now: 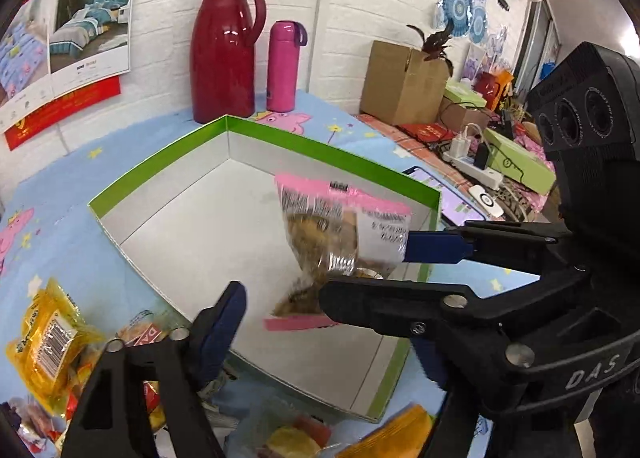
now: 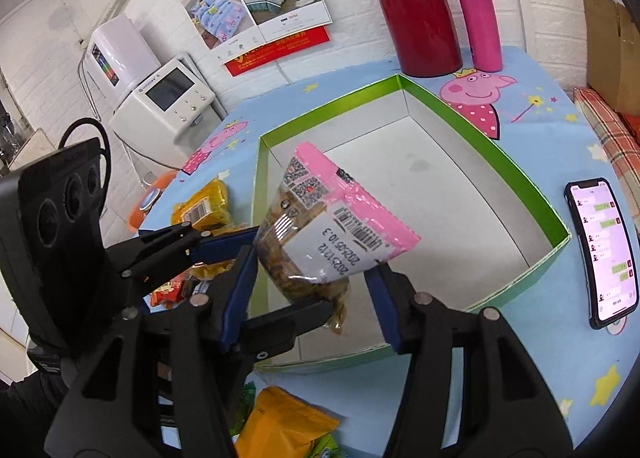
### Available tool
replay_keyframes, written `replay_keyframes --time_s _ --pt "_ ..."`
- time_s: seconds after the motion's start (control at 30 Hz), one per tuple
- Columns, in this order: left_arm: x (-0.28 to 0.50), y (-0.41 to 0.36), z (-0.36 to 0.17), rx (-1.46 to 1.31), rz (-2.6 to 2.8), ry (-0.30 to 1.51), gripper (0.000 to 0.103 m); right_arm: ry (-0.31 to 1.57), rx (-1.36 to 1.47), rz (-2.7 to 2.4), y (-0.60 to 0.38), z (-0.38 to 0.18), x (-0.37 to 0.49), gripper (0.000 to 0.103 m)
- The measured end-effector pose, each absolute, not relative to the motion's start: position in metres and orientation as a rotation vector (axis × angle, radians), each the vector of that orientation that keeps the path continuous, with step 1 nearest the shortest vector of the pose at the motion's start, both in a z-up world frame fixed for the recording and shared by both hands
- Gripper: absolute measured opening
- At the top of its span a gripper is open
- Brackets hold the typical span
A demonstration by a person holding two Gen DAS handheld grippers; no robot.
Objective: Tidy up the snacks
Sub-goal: 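Carry the nut bag into the green box and open the right gripper, then grasp the green pea bag with the left gripper while the right grasps a small green packet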
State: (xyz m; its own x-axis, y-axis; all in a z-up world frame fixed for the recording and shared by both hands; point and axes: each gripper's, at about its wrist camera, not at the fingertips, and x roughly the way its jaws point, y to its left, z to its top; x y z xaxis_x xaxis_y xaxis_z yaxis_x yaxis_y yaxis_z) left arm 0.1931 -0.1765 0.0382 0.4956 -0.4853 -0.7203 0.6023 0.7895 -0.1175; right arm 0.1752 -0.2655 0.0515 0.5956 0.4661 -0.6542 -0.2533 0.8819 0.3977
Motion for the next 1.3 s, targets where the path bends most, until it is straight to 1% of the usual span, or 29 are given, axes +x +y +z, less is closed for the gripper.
replay_keyframes --time_s 0.03,0.07,0.2,0.33,0.5,0.63,0.8,0.97,1.0,1.03,1.07,1.1,1.17,1.2,1.23,1.3 --pt "0.193 -0.176 0.037 0.162 -0.637 0.82 0.092 0.826 0.271 0.405 -0.268 0.05 0.173 0.08" --pt "0.192 -0.174 0.037 0.166 -0.627 0.812 0.092 0.817 0.266 0.375 -0.27 0.049 0.172 0.085" --pt "0.189 -0.155 0.042 0.134 -0.604 0.812 0.092 0.802 0.314 0.332 -0.284 0.05 0.169 0.086" --pt "0.179 -0.133 0.055 0.092 -0.549 0.786 0.092 0.758 0.357 0.33 -0.289 0.068 0.152 0.086" --pt "0.152 -0.102 0.07 0.038 -0.492 0.786 0.092 0.68 0.347 0.337 -0.279 0.095 0.112 0.088" --pt "0.122 -0.086 0.068 0.063 -0.445 0.781 0.092 0.652 0.362 0.347 -0.273 0.101 0.076 0.089" --pt "0.087 -0.065 0.051 0.017 -0.442 0.815 0.092 0.667 0.372 0.321 -0.269 0.083 0.036 0.089" --pt "0.065 -0.054 0.03 -0.021 -0.441 0.859 0.092 0.727 0.436 0.329 -0.265 0.049 0.009 0.089" --pt "0.062 -0.052 0.025 -0.027 -0.438 0.867 0.092 0.736 0.436 0.332 -0.261 0.043 0.005 0.088" --pt "0.058 -0.051 0.021 -0.033 -0.435 0.874 0.092 0.744 0.431 0.34 -0.258 0.038 0.002 0.085" --pt "0.055 -0.049 0.015 -0.038 -0.435 0.886 0.092 0.756 0.421 0.35 -0.252 0.034 0.0 0.08" --pt "0.054 -0.048 0.012 -0.04 -0.438 0.897 0.092 0.763 0.411 0.36 -0.246 0.03 -0.001 0.078" --pt "0.05 -0.048 0.004 -0.038 -0.446 0.916 0.092 0.782 0.382 0.379 -0.233 0.025 0.001 0.068" --pt "0.049 -0.048 0.001 -0.037 -0.447 0.921 0.09 0.787 0.363 0.388 -0.227 0.024 0.002 0.067" --pt "0.047 -0.048 -0.001 -0.036 -0.45 0.922 0.084 0.79 0.344 0.395 -0.221 0.023 0.002 0.063" --pt "0.049 -0.052 -0.003 -0.037 -0.471 0.93 0.082 0.791 0.32 0.4 -0.214 0.023 0.004 0.061"
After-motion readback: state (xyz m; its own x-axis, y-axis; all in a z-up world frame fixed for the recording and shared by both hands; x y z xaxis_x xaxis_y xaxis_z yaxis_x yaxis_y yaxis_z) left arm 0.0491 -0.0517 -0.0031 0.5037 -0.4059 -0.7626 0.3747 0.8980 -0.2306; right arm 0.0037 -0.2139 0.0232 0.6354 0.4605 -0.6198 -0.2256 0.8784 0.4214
